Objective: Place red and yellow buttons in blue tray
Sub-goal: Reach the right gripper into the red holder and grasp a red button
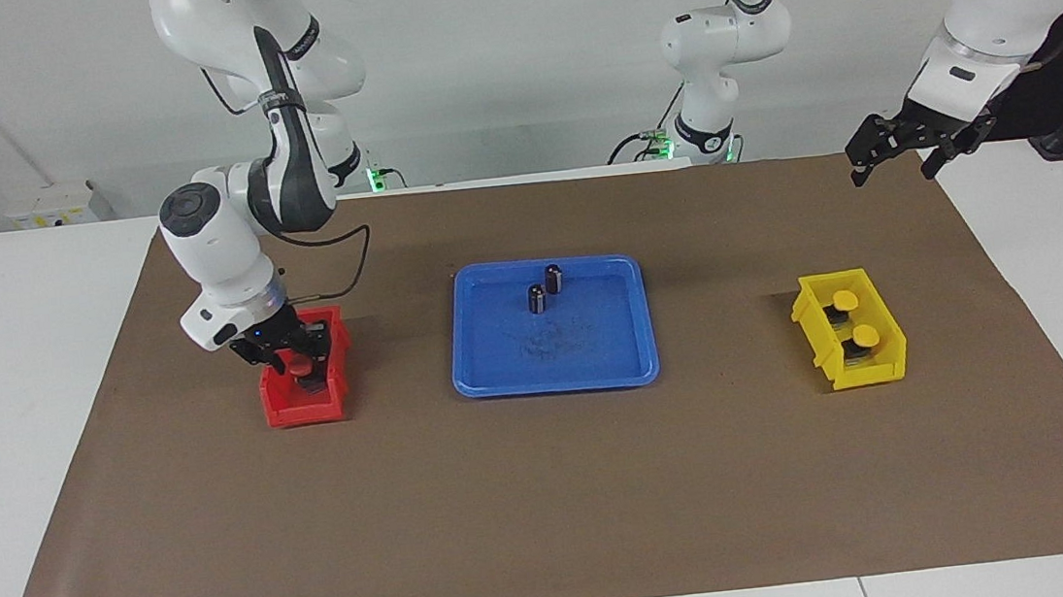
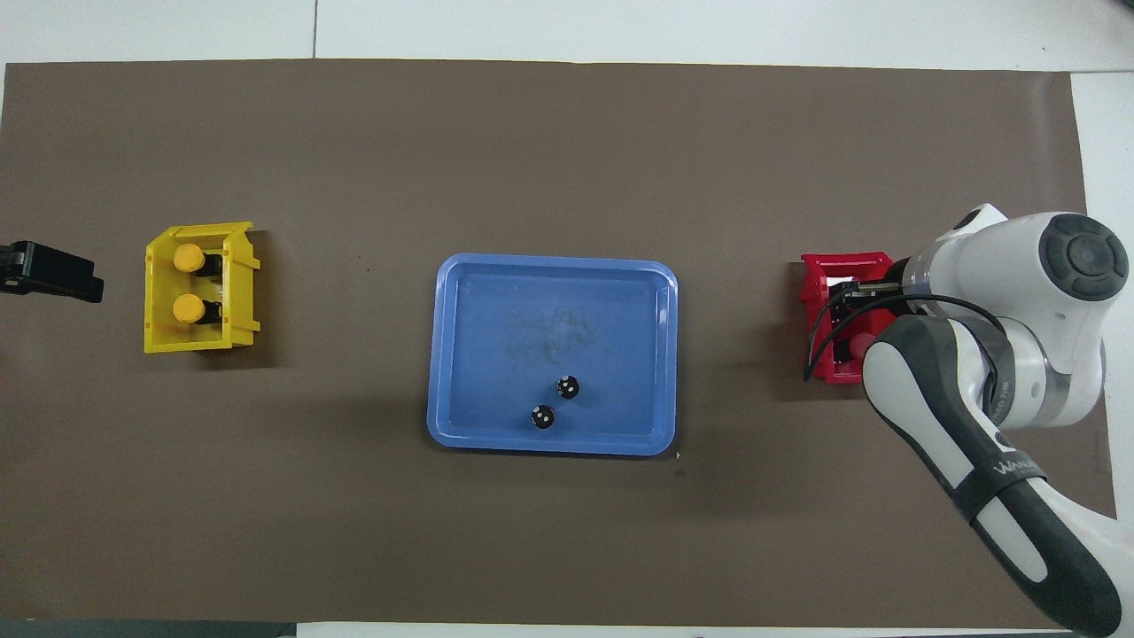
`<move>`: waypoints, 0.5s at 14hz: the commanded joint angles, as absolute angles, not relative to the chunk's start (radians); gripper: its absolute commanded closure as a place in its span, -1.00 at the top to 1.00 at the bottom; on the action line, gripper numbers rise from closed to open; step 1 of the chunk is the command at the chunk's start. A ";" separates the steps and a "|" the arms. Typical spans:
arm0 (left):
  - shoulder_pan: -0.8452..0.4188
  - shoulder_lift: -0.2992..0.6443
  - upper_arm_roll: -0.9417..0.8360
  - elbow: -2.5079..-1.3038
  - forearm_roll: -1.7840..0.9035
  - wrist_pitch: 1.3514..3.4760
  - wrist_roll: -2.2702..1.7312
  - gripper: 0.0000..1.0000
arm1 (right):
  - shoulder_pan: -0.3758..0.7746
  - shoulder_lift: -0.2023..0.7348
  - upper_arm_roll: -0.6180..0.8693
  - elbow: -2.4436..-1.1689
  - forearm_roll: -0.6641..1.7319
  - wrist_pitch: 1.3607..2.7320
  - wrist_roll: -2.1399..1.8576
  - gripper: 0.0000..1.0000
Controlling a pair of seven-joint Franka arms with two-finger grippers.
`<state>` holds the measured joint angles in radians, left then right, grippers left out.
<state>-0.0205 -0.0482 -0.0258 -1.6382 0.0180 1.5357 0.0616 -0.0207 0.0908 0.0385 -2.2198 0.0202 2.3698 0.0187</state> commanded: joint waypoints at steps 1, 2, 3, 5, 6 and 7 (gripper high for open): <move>-0.021 -0.069 -0.021 -1.657 0.014 1.546 0.067 1.00 | -0.035 0.069 0.044 -2.237 0.034 2.372 -0.012 -0.18; -0.021 -0.069 -0.021 -1.657 0.014 1.552 0.078 1.00 | -0.038 0.072 0.044 -2.214 0.034 2.344 -0.015 -0.20; -0.020 -0.069 -0.021 -1.658 0.014 1.577 0.077 1.00 | -0.040 0.080 0.044 -2.162 0.032 2.286 -0.026 -0.20; 0.003 -0.075 -0.020 -1.721 0.014 1.688 0.077 0.89 | -0.035 0.122 0.044 -2.009 0.028 2.125 -0.028 -0.20; 0.030 -0.081 -0.020 -1.779 0.014 1.769 0.077 0.81 | -0.025 0.145 0.044 -1.924 0.022 2.044 -0.025 -0.20; 0.046 -0.077 -0.020 -1.836 0.014 1.854 0.077 0.69 | -0.008 0.162 0.046 -1.846 0.020 1.969 -0.018 -0.20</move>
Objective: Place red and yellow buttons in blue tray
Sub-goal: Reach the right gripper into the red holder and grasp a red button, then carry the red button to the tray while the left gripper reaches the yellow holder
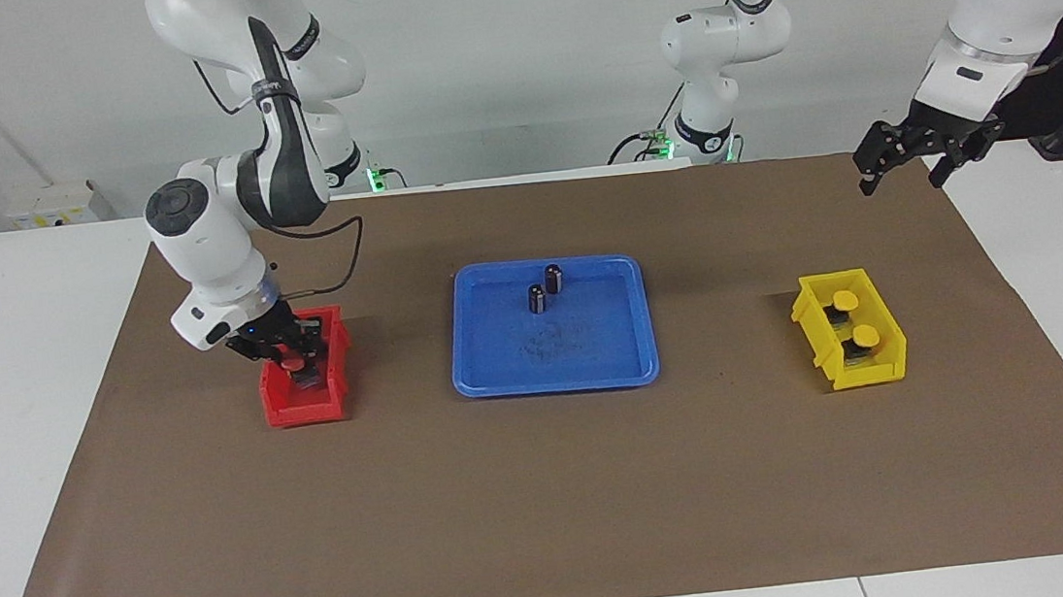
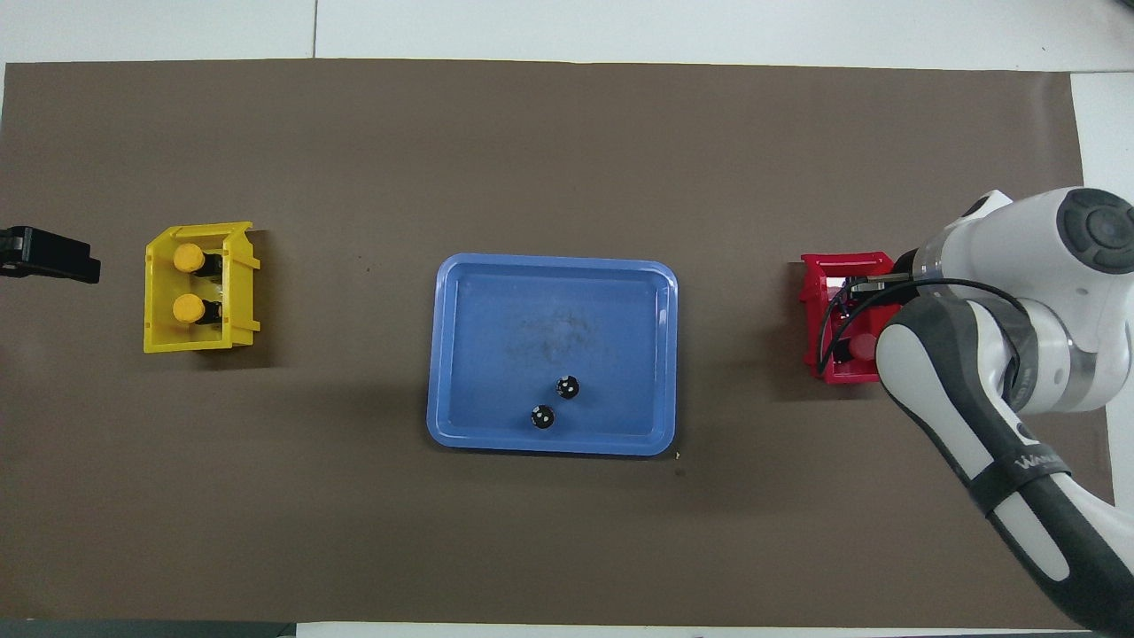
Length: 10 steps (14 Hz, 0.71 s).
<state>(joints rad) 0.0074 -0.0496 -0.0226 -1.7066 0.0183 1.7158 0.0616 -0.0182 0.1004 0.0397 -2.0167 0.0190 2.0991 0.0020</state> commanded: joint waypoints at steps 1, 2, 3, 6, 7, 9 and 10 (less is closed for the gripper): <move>0.052 -0.060 -0.020 -1.889 0.014 1.944 0.077 0.57 | 0.032 0.179 0.046 -1.772 0.015 1.907 0.006 -0.20; 0.051 -0.031 -0.020 -1.946 0.014 2.045 0.074 0.47 | 0.082 0.208 0.046 -1.713 0.014 1.879 0.076 -0.20; 0.042 0.006 -0.020 -1.972 0.014 2.112 0.068 0.41 | 0.124 0.218 0.046 -1.689 0.002 1.882 0.139 -0.20; 0.038 0.127 -0.021 -1.974 0.014 2.227 0.072 0.29 | 0.293 0.244 0.046 -1.687 -0.020 1.978 0.381 -0.20; 0.038 0.152 -0.021 -1.973 0.014 2.247 0.077 0.27 | 0.329 0.255 0.046 -1.693 -0.018 2.011 0.450 -0.20; 0.038 0.181 -0.021 -1.973 0.014 2.275 0.077 0.27 | 0.418 0.296 0.048 -1.700 -0.020 2.077 0.582 -0.20; 0.037 0.192 -0.021 -1.973 0.014 2.286 0.077 0.27 | 0.460 0.329 0.048 -1.698 -0.023 2.104 0.641 -0.20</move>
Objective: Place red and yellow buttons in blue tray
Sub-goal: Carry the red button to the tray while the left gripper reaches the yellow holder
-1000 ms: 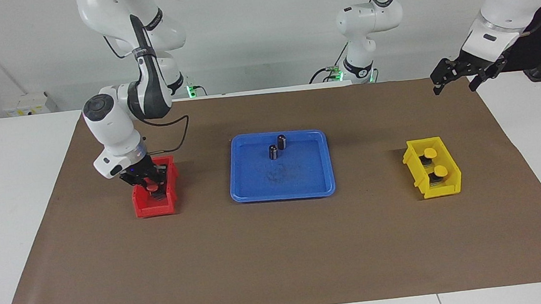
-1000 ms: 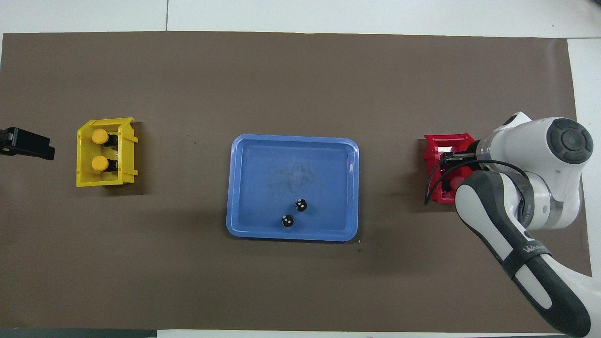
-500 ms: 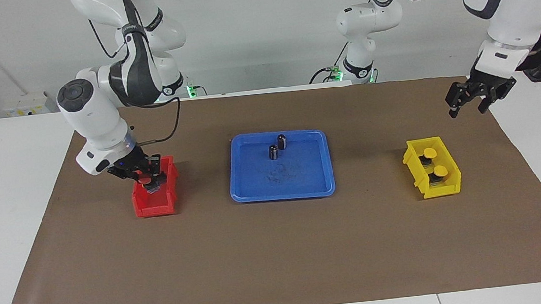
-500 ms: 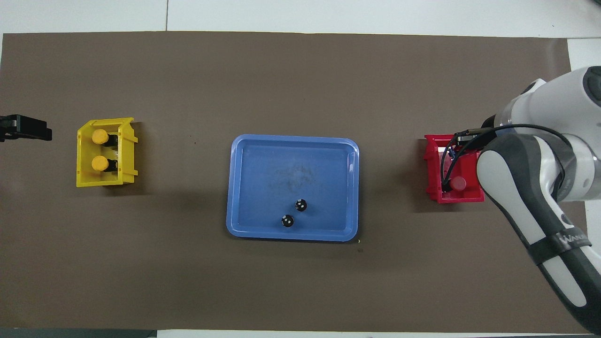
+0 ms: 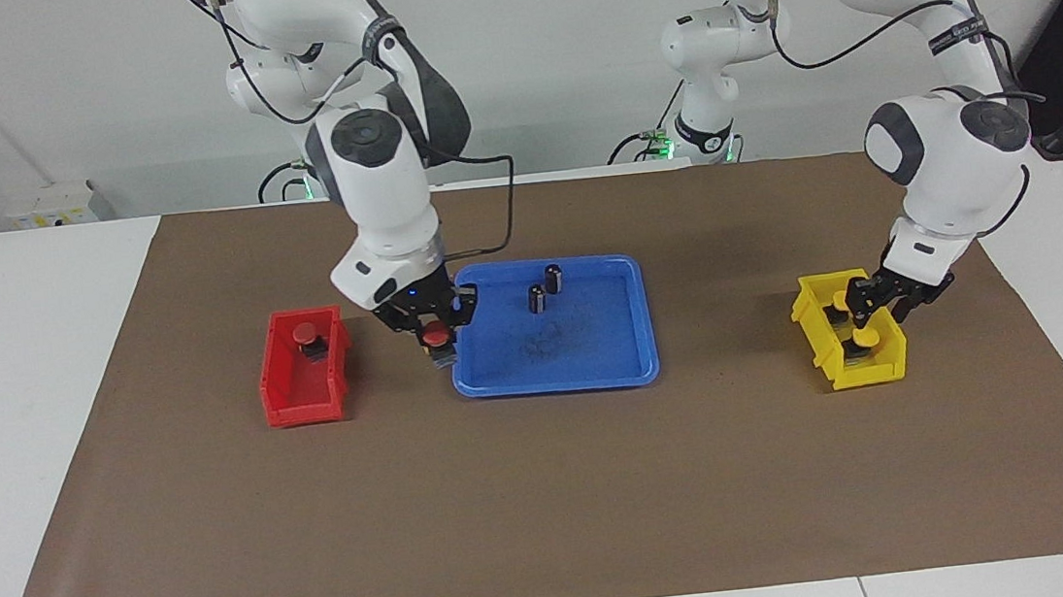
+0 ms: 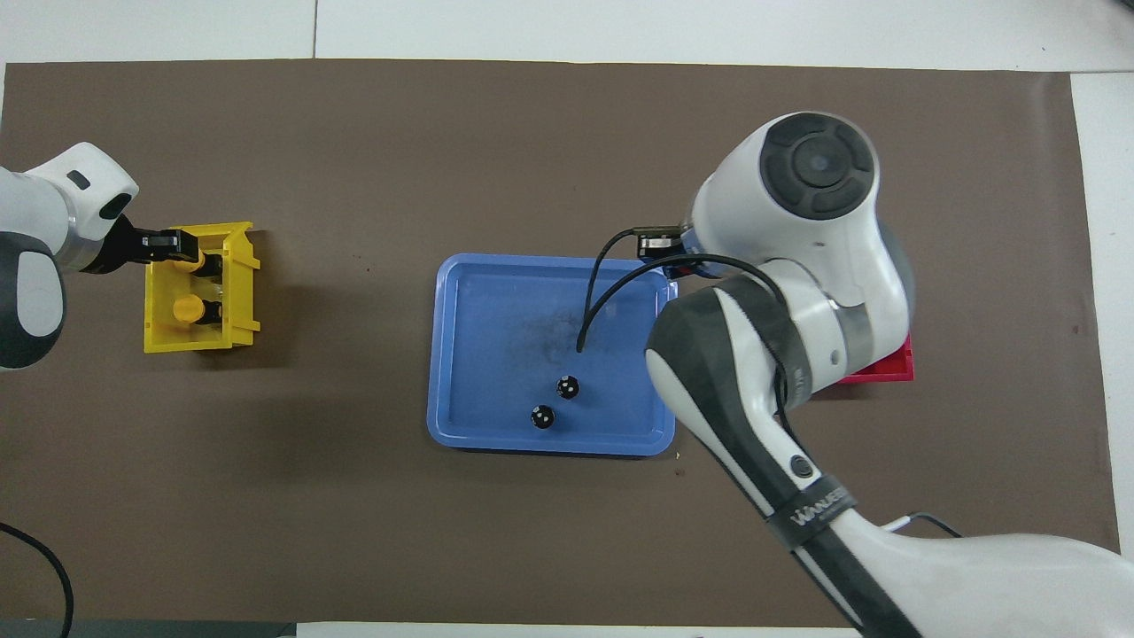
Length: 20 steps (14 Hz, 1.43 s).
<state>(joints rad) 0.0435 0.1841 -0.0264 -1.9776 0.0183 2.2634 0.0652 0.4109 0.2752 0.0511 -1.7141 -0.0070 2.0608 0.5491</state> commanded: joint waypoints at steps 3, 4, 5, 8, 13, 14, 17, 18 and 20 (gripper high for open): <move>0.028 0.207 -0.021 -1.974 0.014 2.299 0.077 0.27 | 0.540 0.389 0.048 -1.704 -0.075 2.163 0.753 -0.19; 0.026 0.207 -0.021 -1.979 0.014 2.298 0.077 0.27 | 0.555 0.399 0.048 -1.715 -0.086 2.190 0.781 -0.18; 0.026 0.206 -0.021 -1.986 0.014 2.299 0.077 0.27 | 0.563 0.402 0.048 -1.729 -0.087 2.212 0.796 -0.18; 0.023 0.204 -0.021 -1.991 0.014 2.301 0.077 0.26 | 0.591 0.411 0.048 -1.749 -0.087 2.238 0.819 -0.16; 0.035 0.207 -0.021 -2.008 0.014 2.338 0.078 0.22 | 0.591 0.413 0.041 -1.734 -0.112 2.198 0.818 0.83; 0.035 0.207 -0.021 -2.009 0.014 2.345 0.077 0.08 | 0.578 0.407 0.038 -1.700 -0.113 2.168 0.813 0.84; 0.038 0.207 -0.021 -2.008 0.014 2.342 0.077 -0.91 | 0.458 0.306 0.041 -1.686 -0.114 2.066 0.711 0.84; 0.040 0.206 -0.020 -1.994 0.014 2.326 0.077 -0.97 | 0.407 0.249 0.041 -1.721 -0.109 2.028 0.633 0.83; 0.038 0.196 -0.020 -1.851 0.014 2.135 0.075 -0.97 | 0.301 0.094 0.043 -1.872 -0.095 1.985 0.478 0.82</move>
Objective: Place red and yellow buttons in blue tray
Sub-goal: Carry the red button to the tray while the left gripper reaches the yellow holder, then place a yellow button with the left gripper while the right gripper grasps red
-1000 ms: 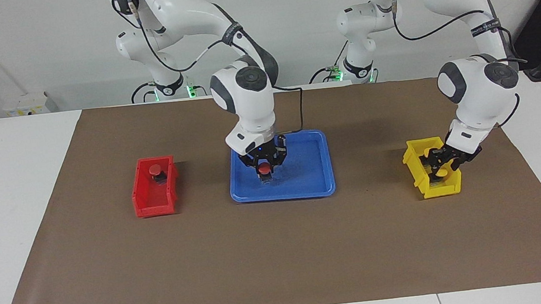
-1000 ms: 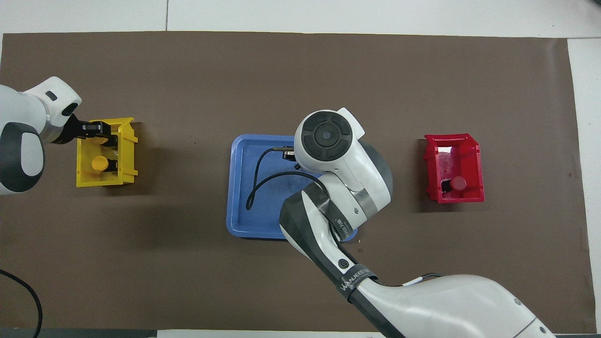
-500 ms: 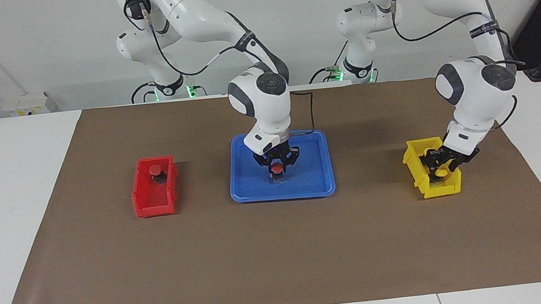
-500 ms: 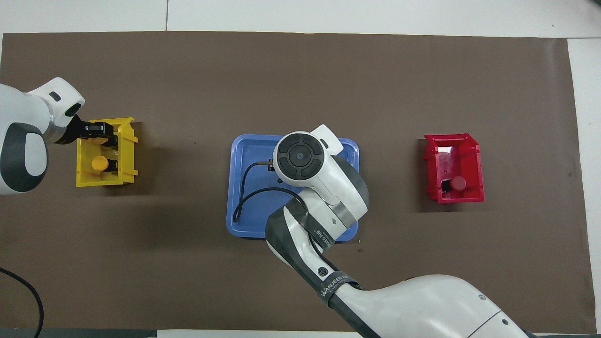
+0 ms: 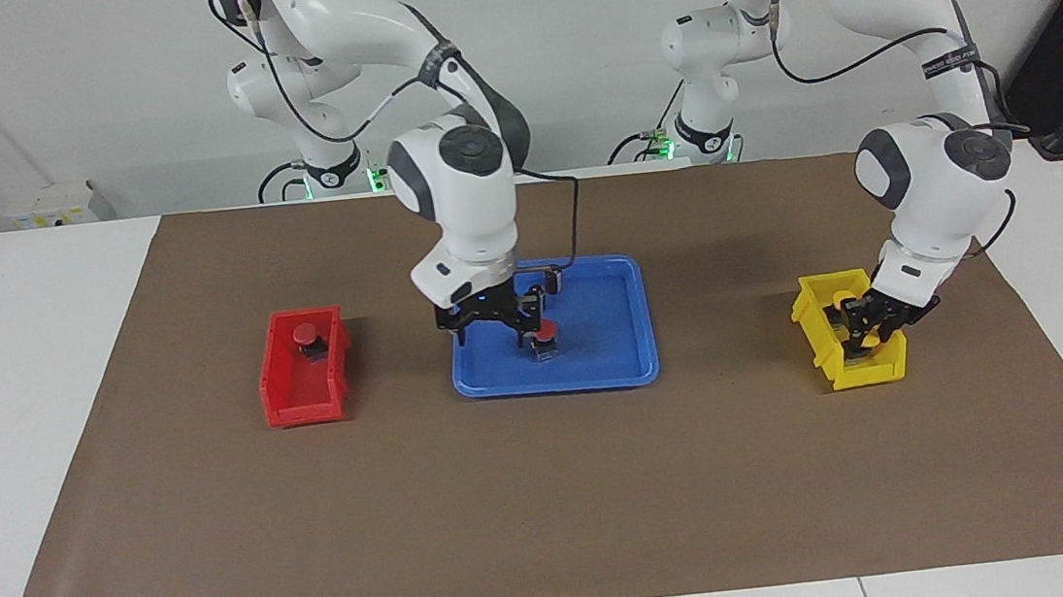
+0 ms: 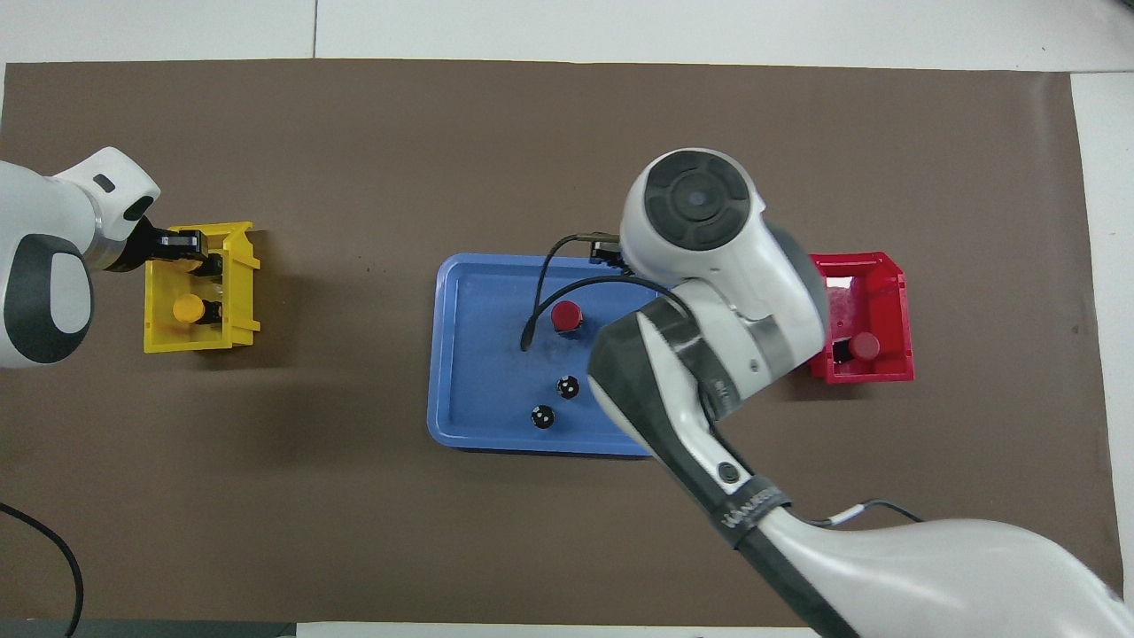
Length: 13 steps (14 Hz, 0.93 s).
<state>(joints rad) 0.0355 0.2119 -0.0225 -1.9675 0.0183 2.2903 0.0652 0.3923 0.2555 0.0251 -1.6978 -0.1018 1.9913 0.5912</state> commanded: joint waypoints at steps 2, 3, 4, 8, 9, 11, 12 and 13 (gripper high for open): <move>0.018 0.202 -0.023 -1.595 0.041 1.824 0.061 -0.97 | 0.200 -0.050 0.041 -2.053 -0.062 2.003 0.306 0.81; -0.021 0.202 -0.026 -1.539 0.067 1.763 0.014 -0.97 | 0.133 -0.095 0.041 -2.118 -0.031 2.028 0.202 0.80; -0.093 0.195 -0.026 -1.543 0.074 1.763 -0.106 -0.97 | 0.073 -0.119 0.041 -2.161 0.000 2.043 0.098 0.79; -0.335 0.127 -0.032 -1.765 0.063 1.972 -0.483 -0.97 | -0.003 -0.121 0.040 -2.238 0.051 2.144 0.006 0.65; -0.394 0.139 -0.031 -1.784 0.063 2.012 -0.573 -0.97 | -0.006 -0.114 0.038 -2.255 0.051 2.184 -0.003 0.63; -0.506 0.190 -0.029 -1.808 0.063 2.118 -0.760 -0.97 | -0.023 -0.084 0.038 -2.293 0.051 2.267 -0.035 0.61; -0.540 0.213 -0.029 -1.810 0.063 2.146 -0.800 -0.97 | -0.023 -0.071 0.038 -2.302 0.051 2.290 -0.037 0.60; -0.578 0.245 -0.028 -1.810 0.064 2.173 -0.855 -0.97 | -0.023 -0.054 0.038 -2.306 0.051 2.308 -0.040 0.59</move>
